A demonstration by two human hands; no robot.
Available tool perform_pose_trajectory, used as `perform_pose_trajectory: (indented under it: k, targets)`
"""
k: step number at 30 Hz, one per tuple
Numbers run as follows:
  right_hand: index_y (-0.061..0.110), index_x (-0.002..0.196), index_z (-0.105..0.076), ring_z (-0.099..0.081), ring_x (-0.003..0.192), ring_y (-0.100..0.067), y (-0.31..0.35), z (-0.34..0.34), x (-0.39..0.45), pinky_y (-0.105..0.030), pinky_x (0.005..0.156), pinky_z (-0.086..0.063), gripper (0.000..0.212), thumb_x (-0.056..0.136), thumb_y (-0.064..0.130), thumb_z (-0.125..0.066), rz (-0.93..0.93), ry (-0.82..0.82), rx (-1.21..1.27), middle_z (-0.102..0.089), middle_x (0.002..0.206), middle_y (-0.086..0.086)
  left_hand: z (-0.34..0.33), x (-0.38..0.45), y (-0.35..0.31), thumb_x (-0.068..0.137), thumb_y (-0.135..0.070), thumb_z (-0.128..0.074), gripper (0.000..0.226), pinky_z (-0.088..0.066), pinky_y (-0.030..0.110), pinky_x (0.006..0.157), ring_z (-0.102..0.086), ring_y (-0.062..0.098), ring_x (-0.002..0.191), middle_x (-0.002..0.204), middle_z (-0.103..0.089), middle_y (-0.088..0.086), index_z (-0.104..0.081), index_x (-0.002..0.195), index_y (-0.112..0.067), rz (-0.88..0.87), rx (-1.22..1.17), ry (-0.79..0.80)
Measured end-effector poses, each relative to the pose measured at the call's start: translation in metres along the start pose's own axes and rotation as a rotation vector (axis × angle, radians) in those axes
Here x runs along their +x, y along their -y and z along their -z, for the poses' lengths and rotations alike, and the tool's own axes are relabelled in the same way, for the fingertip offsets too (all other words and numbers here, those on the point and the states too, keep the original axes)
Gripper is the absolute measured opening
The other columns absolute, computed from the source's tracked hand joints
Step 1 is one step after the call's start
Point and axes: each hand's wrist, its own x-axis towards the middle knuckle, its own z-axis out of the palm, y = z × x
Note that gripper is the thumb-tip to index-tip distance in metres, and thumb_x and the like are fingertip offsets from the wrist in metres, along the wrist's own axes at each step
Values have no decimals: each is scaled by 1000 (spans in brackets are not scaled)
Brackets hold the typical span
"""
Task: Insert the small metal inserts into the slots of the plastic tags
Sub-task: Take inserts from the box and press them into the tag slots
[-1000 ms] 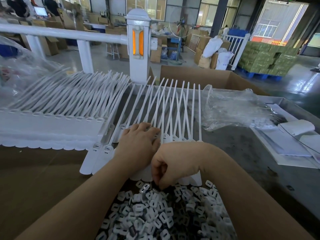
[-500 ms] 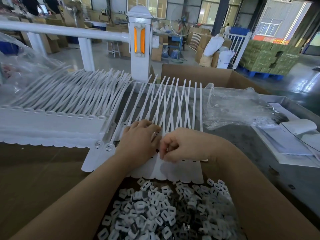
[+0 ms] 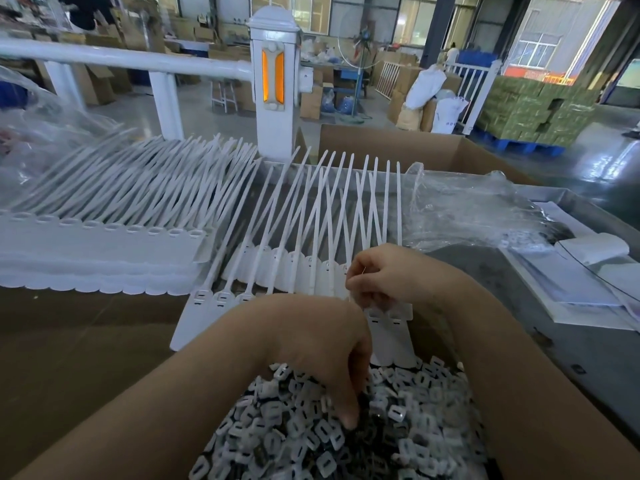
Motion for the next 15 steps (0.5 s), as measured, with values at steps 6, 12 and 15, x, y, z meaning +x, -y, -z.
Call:
perform_pose_trajectory:
  k: [6, 12, 15]
  targets:
    - [16, 96, -66, -63, 53, -6, 0, -1, -1, -16, 49, -47, 9, 99, 23, -61, 8, -1, 7, -75, 73, 4, -5, 2, -2, 80, -22, -81, 24, -43, 13, 56, -53, -1, 55, 67, -60, -12, -70, 99, -13, -18, -50, 11]
    - [18, 92, -68, -59, 48, 1, -11, -2, 0, -10, 45, -41, 12, 99, 24, -60, -26, -218, 142, -71, 65, 4, -5, -3, -1, 78, -31, -82, 15, -50, 15, 60, -58, -1, 63, 70, -65, -14, -73, 84, -20, -7, 30, -38]
    - [17, 93, -68, -56, 44, 3, -13, -2, 1, -10, 43, -40, 11, 99, 22, -61, -53, -246, 158, -70, 63, 4, -7, 0, 2, 79, -32, -80, 14, -48, 16, 59, -58, -2, 62, 70, -65, -14, -69, 75, -25, -23, 35, -57]
